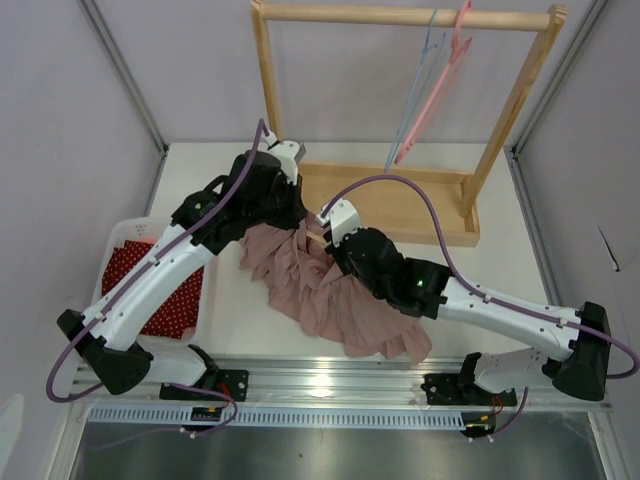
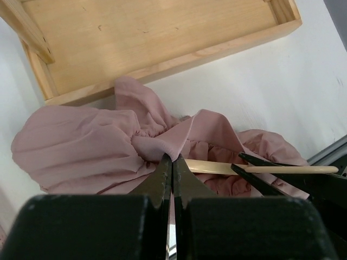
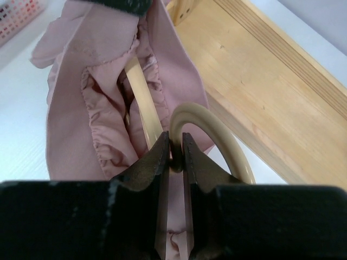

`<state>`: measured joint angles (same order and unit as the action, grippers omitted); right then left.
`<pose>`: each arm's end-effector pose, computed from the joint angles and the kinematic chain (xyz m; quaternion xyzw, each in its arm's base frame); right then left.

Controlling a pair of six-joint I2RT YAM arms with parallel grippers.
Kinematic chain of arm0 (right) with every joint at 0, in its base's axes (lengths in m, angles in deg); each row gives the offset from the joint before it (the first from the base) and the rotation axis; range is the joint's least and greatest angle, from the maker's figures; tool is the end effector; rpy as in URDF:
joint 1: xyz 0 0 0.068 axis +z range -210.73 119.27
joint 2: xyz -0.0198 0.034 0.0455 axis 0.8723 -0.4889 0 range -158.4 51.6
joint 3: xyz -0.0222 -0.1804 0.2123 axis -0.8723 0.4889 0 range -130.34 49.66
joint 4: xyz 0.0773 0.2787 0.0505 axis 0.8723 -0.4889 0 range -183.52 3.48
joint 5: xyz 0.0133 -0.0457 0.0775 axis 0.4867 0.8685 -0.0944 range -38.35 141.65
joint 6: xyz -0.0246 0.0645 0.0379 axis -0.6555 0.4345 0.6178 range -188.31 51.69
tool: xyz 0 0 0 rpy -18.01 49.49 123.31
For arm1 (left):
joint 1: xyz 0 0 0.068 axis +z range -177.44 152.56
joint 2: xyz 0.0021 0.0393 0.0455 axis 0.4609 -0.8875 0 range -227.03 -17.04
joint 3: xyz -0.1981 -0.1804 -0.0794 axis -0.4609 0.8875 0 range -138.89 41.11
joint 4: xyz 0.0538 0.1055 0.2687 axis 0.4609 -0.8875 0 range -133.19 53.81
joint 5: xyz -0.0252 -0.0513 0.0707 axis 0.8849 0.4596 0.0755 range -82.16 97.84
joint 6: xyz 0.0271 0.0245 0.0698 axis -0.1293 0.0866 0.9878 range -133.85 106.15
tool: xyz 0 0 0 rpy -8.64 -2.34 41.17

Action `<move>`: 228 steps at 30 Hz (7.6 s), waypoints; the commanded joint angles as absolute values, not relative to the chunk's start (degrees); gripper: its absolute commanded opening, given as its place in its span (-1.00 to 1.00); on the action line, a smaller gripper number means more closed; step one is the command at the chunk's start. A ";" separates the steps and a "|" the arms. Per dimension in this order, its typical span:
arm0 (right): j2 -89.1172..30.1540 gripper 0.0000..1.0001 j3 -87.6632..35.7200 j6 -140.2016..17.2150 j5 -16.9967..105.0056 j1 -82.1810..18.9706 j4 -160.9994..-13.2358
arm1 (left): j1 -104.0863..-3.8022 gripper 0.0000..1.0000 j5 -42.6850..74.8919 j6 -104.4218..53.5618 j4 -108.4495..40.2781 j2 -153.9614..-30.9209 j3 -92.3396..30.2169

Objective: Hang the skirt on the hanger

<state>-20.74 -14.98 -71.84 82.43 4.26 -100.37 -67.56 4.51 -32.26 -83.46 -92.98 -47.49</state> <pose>0.1773 0.2982 0.3452 -0.3254 0.7429 0.0885 0.5783 0.2547 -0.2094 0.4155 0.1534 0.8718 -0.2047 0.4178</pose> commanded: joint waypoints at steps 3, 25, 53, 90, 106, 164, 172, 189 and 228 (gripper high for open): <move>-23.28 -1.00 -14.06 -70.33 77.32 2.28 -94.52 | -68.67 -1.00 5.12 -31.52 -81.72 -90.42 -46.79; -15.47 -1.00 -19.42 -73.05 73.80 3.26 -94.70 | -68.75 0.02 11.71 -26.86 -83.48 -88.05 -50.03; -4.56 -1.00 -25.04 -69.01 34.24 -13.89 -107.44 | -66.12 0.32 40.09 -1.55 -82.86 -90.07 -53.99; -3.95 -1.00 -28.30 -69.80 30.38 -15.56 -109.55 | -66.99 0.40 46.69 0.04 -80.84 -88.14 -45.38; -5.97 -1.00 -26.98 -69.01 38.44 -15.56 -108.67 | -67.35 -1.00 51.18 -4.00 -74.43 -85.59 -38.79; -2.37 0.41 -24.25 -51.97 71.77 -21.44 -115.96 | -66.29 -1.00 4.95 -8.41 -74.68 -74.86 -43.61; 4.39 0.42 -25.92 -49.77 76.77 -21.44 -115.09 | -66.20 -1.00 -3.56 -8.49 -72.40 -79.78 -49.85; 9.50 0.37 -26.01 -51.08 74.85 -21.44 -113.42 | -65.06 -1.00 -19.93 1.09 -58.52 -102.10 -73.75; 11.26 0.39 -20.04 -54.07 74.15 -21.44 -109.02 | -58.29 -1.00 -14.83 -3.13 -61.14 -123.56 -93.37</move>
<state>10.69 -20.82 -53.81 74.30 -21.23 -111.17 -58.78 -15.95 -1.40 -63.57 -124.43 -90.59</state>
